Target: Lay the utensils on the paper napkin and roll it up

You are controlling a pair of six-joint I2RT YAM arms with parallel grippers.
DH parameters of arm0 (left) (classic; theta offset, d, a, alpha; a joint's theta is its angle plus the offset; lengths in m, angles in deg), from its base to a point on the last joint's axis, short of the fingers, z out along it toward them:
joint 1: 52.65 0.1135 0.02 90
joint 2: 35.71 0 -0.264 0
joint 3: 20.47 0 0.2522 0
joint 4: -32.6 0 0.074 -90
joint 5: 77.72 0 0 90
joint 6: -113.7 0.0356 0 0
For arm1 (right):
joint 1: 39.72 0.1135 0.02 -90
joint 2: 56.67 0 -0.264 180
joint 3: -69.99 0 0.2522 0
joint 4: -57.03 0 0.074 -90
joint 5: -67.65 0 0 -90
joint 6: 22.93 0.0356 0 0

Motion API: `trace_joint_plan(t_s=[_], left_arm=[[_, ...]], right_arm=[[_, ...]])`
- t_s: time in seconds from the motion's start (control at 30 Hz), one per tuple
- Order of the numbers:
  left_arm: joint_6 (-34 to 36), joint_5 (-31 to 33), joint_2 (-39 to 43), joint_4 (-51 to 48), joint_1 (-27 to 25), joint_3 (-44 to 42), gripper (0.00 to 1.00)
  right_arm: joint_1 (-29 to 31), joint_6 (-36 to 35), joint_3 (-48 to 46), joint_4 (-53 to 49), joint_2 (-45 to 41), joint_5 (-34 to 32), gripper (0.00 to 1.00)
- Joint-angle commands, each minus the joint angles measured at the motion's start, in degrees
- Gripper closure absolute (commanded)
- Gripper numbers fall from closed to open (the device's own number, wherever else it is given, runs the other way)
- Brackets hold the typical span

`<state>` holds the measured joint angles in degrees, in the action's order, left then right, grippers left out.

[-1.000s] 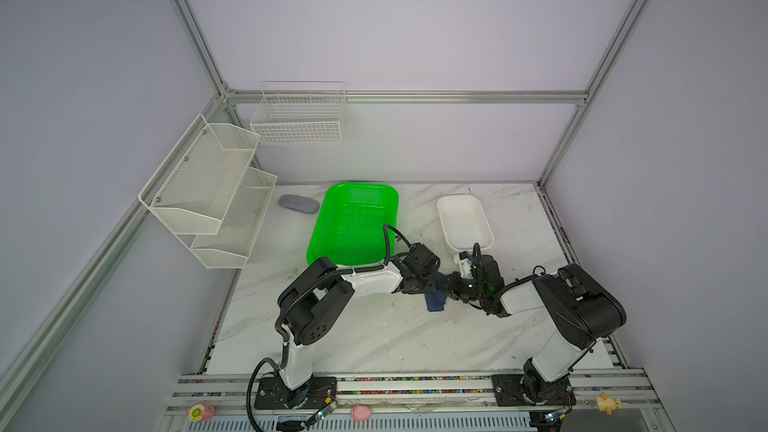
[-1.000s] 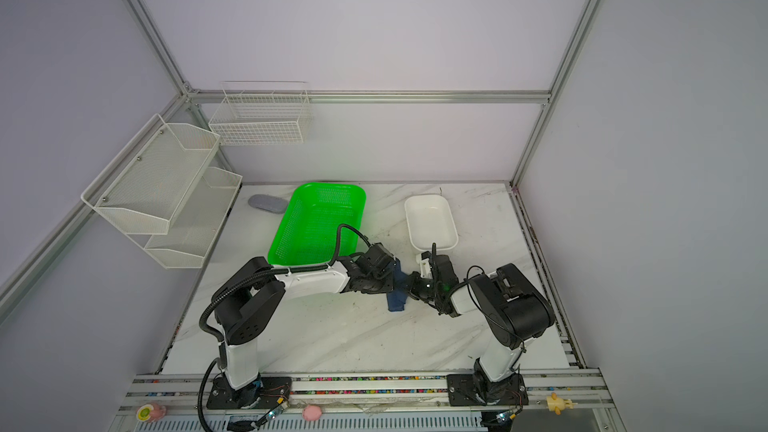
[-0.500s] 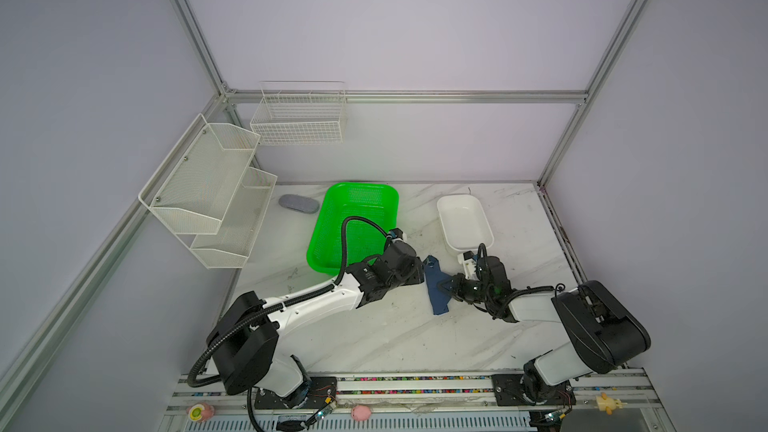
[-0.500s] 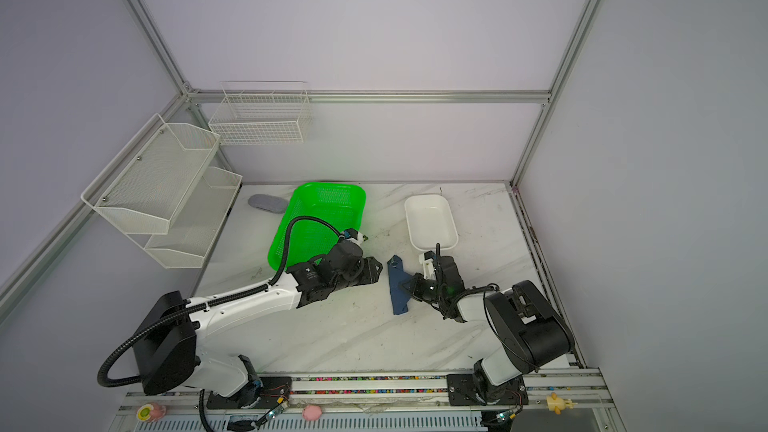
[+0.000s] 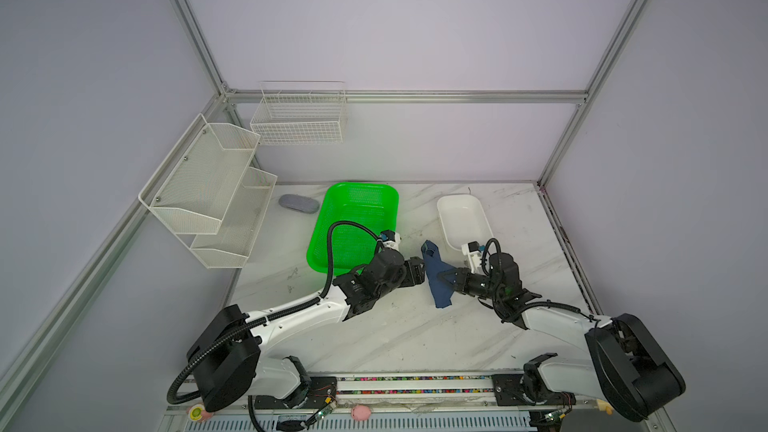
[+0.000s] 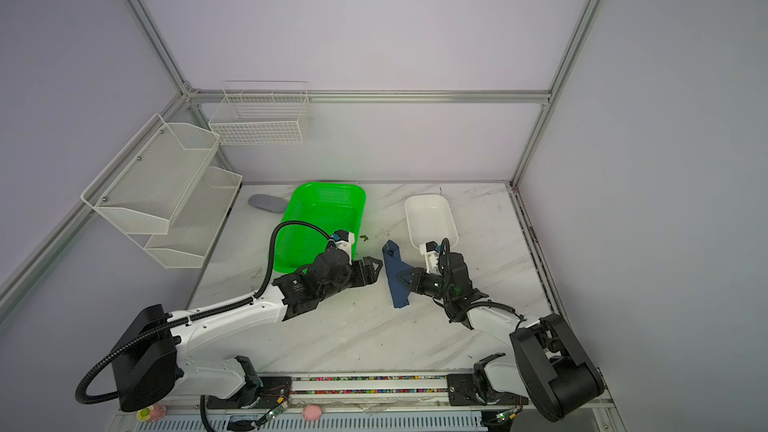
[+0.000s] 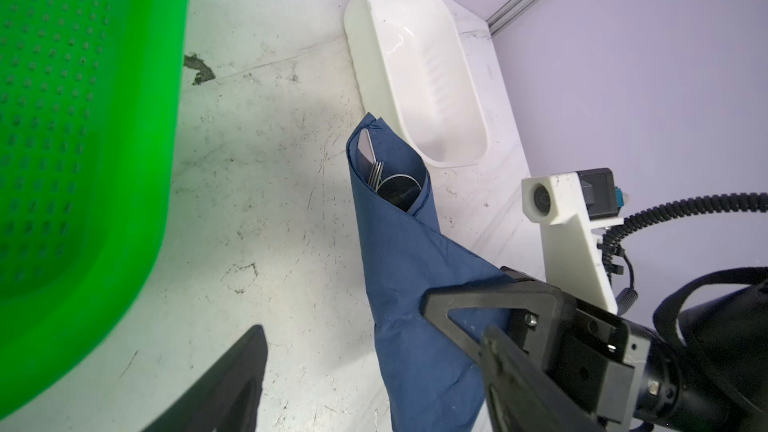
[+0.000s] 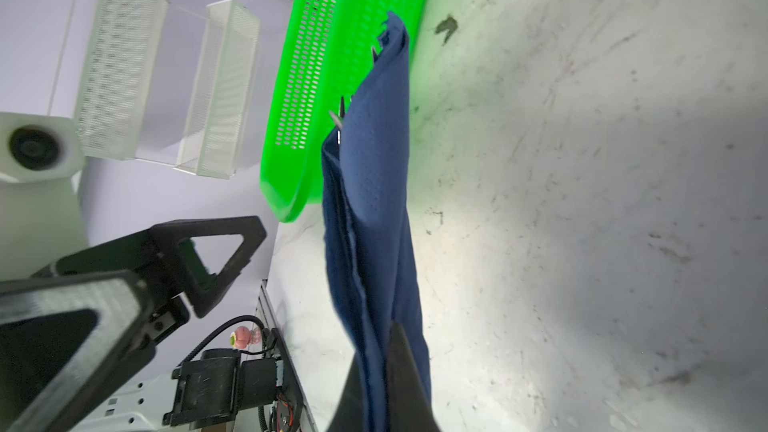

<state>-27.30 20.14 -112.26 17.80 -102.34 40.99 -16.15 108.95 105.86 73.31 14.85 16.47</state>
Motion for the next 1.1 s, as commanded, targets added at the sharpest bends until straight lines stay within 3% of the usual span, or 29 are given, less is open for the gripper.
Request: trace_joint_plan(t_s=[0.0,0.33,0.7,1.07], left_arm=[[1.6,-5.3,3.5,12.0,1.4,-4.6,0.12],[-2.2,-22.9,5.1,31.6,7.5,-10.4,0.09],[-6.2,-29.1,-0.5,42.7,8.6,-7.3,0.11],[-8.8,-31.0,-3.6,48.0,9.4,-4.7,0.24]], right_arm=[[0.3,1.9,3.4,0.4,-3.5,2.6,0.94],[0.3,7.4,9.9,0.4,-7.3,5.4,0.95],[0.2,9.9,14.4,0.7,-8.2,8.4,0.95],[0.2,13.4,14.7,5.2,-7.7,11.5,0.95]])
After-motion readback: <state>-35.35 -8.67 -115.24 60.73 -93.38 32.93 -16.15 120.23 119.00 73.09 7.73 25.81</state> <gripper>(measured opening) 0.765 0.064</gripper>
